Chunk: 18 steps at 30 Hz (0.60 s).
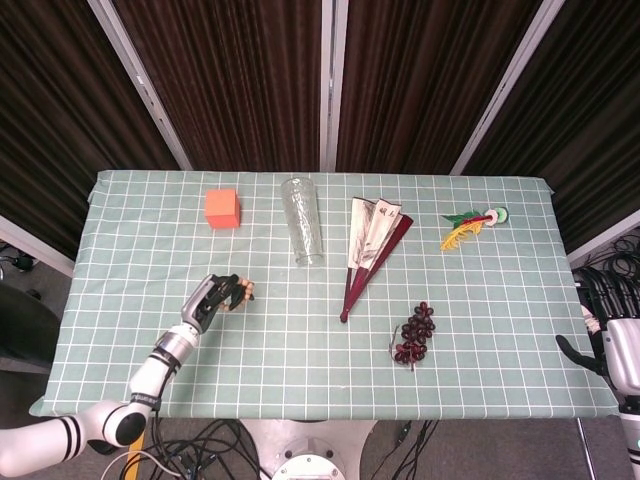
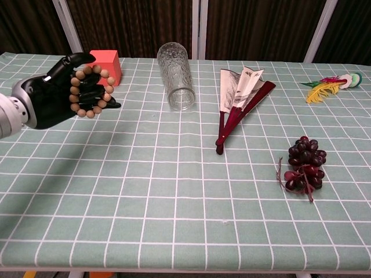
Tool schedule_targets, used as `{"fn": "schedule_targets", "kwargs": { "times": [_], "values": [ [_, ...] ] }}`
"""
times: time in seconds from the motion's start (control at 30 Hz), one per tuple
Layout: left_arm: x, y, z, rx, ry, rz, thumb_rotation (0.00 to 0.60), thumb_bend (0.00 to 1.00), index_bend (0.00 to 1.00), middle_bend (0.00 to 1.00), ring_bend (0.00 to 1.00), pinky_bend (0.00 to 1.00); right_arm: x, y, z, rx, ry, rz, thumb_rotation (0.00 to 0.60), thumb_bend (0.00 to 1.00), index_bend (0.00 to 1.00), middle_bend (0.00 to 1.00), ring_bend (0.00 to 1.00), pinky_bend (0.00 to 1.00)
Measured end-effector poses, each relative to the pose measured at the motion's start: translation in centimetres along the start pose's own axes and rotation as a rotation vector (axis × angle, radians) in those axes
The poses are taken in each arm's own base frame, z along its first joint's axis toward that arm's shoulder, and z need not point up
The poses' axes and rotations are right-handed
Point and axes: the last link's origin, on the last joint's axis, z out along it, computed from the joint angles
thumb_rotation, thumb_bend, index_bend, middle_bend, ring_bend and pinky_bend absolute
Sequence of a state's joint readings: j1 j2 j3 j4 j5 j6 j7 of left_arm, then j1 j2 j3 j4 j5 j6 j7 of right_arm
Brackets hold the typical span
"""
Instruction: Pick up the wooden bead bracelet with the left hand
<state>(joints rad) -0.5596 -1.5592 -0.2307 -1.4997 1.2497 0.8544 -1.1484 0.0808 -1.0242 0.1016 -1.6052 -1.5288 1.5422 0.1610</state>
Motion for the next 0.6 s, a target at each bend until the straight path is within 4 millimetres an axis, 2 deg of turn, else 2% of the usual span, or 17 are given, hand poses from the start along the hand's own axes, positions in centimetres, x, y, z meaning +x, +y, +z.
{"fn": "schedule_targets", "kwargs": {
  "times": [0.33,0.6],
  "values": [
    [0.20,-0.09,-0.01,0.003,0.016,-0.012,0.352,0.45,0.82,0.86,0.52,0.21,0.05,-0.11,0.00,0.001,0.002,-0.003,0.600,0.10,0.00,0.08,0.00,0.00],
    [0.24,-0.11,-0.08,-0.013,0.031,-0.002,0.348,0.46,0.83,0.87,0.52,0.21,0.08,-0.19,-0.02,0.002,0.002,-0.005,0.600,0.10,0.00,0.08,0.00,0.00]
  ]
}}
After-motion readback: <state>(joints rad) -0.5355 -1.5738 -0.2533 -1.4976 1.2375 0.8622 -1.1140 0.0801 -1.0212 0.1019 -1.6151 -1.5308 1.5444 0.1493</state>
